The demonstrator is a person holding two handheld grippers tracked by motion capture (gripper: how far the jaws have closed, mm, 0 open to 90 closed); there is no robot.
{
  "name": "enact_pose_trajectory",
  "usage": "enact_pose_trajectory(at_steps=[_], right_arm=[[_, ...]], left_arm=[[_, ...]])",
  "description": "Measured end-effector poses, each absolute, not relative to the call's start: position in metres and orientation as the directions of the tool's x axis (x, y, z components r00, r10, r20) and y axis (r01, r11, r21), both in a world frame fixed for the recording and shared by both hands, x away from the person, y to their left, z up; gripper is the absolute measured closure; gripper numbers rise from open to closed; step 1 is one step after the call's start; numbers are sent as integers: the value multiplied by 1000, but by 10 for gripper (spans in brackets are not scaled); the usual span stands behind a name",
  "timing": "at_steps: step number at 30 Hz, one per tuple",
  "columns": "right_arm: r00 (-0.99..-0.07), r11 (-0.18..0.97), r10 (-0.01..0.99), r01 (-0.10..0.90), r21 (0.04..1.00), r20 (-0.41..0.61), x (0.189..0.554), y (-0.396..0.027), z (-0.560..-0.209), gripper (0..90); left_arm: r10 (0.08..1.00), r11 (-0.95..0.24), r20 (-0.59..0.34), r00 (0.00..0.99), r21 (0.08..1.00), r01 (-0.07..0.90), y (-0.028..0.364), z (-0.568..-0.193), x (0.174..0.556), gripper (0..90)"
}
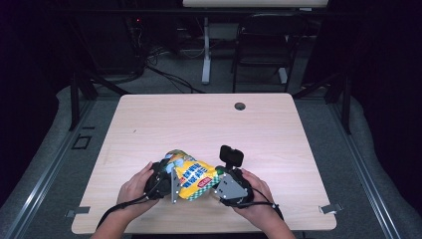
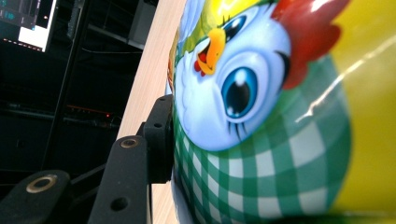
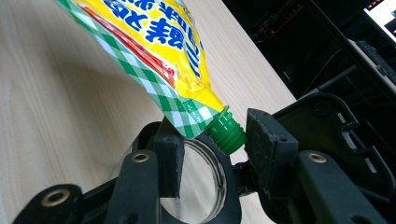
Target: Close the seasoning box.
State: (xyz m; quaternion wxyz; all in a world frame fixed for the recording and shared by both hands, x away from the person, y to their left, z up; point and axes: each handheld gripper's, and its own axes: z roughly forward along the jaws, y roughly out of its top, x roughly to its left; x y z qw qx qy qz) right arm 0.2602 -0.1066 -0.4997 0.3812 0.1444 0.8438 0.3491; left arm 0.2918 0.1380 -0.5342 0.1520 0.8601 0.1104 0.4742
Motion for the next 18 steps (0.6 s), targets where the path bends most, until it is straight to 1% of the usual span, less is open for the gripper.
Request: enact_pose_trajectory(at_steps=[6,9,12,18], right_arm=[[-658,726,497,-41,687,-565,260,-106,-500,580],[-654,727,493,-52,685,-573,260,-106,-500,562],[-657,730,470,-86,678,-589,259,-105,-500,557],[-663,740,457,-86,667,-593,259,-104,-501,566]], left_arm=[[333,-930,779,531,363,51,138,-533,293,558],[316,-936,790,525,350,36,138,-531,294,558],[320,-935,787,528,353,41,137,-532,293,558],[316,-937,785,533,348,42,137,-532,293,558]])
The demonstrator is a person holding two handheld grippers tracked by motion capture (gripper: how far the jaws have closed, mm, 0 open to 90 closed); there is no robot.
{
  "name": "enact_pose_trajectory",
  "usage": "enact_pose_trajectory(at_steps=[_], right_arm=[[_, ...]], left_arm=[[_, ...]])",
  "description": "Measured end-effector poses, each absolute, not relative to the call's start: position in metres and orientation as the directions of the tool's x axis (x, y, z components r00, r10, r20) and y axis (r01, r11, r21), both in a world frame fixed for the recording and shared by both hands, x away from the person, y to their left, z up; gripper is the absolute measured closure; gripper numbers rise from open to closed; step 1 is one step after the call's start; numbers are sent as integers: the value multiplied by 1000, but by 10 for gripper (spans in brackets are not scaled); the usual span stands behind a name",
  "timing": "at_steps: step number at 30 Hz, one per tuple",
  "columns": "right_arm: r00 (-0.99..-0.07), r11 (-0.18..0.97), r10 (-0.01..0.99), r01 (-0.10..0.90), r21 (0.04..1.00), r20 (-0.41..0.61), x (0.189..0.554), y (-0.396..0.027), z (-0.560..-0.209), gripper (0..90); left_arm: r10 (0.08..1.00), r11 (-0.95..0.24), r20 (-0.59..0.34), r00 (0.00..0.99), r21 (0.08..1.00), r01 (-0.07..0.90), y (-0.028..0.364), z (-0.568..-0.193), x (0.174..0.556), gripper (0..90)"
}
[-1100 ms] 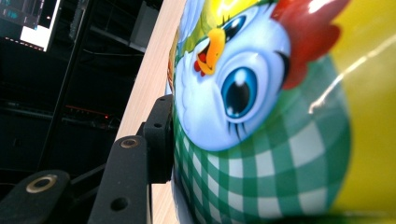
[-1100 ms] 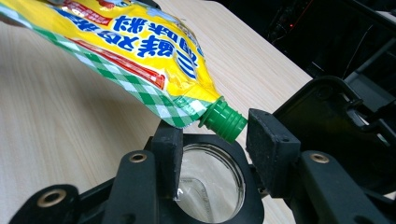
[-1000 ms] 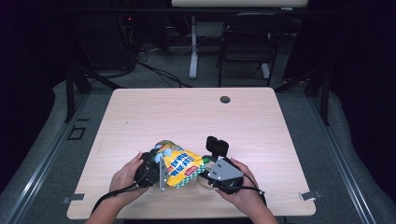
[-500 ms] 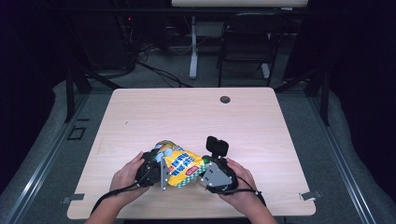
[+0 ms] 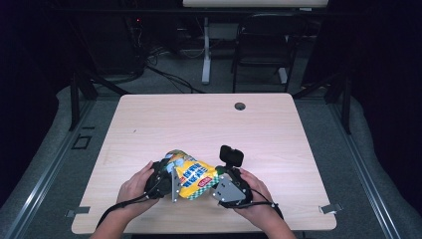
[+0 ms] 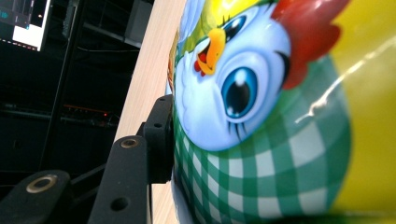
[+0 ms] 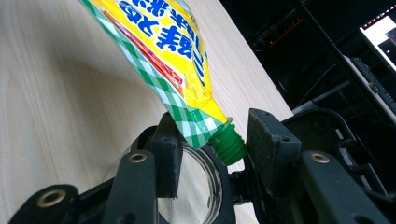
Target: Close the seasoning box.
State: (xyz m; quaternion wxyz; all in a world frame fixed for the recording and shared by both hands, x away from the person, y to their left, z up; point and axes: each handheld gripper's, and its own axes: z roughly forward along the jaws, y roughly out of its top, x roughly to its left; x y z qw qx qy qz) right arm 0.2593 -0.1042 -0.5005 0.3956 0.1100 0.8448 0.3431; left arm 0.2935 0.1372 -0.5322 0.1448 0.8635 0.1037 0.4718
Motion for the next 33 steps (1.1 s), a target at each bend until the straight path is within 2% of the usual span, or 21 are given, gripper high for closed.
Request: enact_pose_trajectory(at_steps=[23,33], right_arm=[[-655,749,451,-92,657,-606,259,-104,-503,652],[-667,770,410,-112,628,-622,258,-102,-506,706]], left_arm=[[289,-947,795,534,319,37,135,-527,293,559],[236,-963,812,534,268,18,134,-522,294,564]])
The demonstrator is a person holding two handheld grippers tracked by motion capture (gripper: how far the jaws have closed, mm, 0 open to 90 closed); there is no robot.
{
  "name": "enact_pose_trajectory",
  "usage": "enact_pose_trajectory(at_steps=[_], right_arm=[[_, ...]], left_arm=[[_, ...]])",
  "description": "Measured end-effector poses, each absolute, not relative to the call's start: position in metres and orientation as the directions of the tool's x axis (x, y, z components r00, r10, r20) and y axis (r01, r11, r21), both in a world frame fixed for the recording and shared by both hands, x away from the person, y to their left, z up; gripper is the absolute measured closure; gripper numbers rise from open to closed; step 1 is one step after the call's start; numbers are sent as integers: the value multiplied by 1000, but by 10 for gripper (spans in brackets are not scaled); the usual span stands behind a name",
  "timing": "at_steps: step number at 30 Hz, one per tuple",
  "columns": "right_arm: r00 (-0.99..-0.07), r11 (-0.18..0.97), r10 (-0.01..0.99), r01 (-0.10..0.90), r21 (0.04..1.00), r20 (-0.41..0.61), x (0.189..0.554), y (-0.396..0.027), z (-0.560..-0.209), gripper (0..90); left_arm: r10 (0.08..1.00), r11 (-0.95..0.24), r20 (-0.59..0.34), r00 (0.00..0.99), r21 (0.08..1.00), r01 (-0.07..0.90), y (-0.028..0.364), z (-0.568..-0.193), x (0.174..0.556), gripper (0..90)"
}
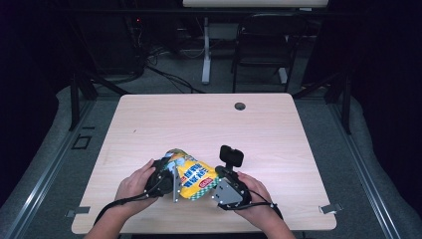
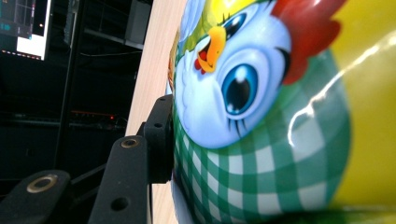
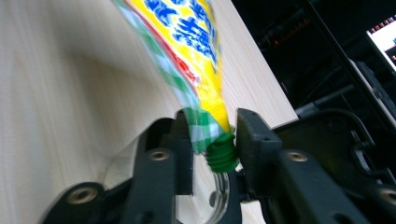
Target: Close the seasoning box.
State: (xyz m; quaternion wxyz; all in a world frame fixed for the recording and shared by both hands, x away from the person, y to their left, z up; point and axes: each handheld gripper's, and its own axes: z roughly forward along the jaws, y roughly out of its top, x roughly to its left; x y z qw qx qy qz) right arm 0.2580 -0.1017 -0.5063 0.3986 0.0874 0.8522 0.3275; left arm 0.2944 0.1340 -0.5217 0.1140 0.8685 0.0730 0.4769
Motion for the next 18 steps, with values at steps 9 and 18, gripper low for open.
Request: enact_pose_trajectory(at_steps=[9,18], right_arm=[[-658,785,387,-132,605,-646,256,-100,-509,712],[-646,801,366,-147,580,-670,255,-98,-511,713]], left_arm=[[207,-971,815,541,238,13,134,-520,295,566],[171,-979,823,541,204,0,133,-516,296,567]])
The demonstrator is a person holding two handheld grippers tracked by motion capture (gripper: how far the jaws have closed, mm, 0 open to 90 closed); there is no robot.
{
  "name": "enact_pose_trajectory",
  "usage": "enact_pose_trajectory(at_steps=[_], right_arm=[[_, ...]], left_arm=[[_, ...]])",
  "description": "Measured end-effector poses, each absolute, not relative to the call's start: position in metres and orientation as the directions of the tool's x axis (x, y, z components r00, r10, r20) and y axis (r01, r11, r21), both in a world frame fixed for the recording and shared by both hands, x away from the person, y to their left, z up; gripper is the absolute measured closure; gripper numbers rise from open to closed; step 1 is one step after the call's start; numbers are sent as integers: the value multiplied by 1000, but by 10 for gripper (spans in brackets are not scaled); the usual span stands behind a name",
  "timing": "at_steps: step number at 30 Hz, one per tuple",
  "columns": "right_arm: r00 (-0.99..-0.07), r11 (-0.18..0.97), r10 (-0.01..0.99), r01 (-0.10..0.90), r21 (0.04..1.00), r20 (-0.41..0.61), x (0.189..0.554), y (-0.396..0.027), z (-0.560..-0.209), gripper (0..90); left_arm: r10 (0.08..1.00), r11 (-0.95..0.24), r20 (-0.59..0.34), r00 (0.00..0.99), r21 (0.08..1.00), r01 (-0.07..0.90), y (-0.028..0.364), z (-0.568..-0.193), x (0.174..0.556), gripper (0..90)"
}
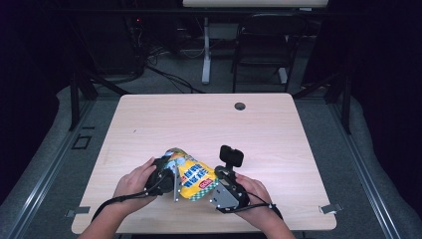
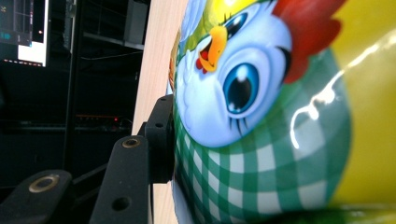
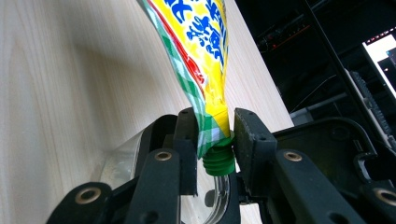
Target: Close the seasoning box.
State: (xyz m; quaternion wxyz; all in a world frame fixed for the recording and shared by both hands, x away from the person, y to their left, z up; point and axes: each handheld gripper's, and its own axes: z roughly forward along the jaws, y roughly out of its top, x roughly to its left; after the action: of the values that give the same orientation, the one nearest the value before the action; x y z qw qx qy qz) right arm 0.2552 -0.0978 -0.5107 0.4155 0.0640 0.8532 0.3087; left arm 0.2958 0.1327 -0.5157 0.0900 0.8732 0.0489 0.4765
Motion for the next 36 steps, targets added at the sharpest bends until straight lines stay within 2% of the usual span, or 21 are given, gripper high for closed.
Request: enact_pose_trajectory(at_steps=[10,17,20,24,36], right_arm=[[-637,800,364,-159,578,-680,254,-98,-511,713],[-628,802,360,-170,573,-690,253,-98,-511,712],[-622,802,360,-174,571,-696,252,-99,-512,712],[-619,801,363,-175,572,-696,252,-99,-512,712],[-616,795,373,-173,581,-694,252,-100,-514,712]], left_arm=[[146,-983,841,520,184,-22,131,-511,295,567],[95,-991,857,506,129,-33,130,-504,295,567],[99,-990,862,498,138,-41,129,-504,294,568],[64,-995,869,491,96,-41,127,-500,294,568],[23,-996,882,470,59,-62,123,-494,296,568]])
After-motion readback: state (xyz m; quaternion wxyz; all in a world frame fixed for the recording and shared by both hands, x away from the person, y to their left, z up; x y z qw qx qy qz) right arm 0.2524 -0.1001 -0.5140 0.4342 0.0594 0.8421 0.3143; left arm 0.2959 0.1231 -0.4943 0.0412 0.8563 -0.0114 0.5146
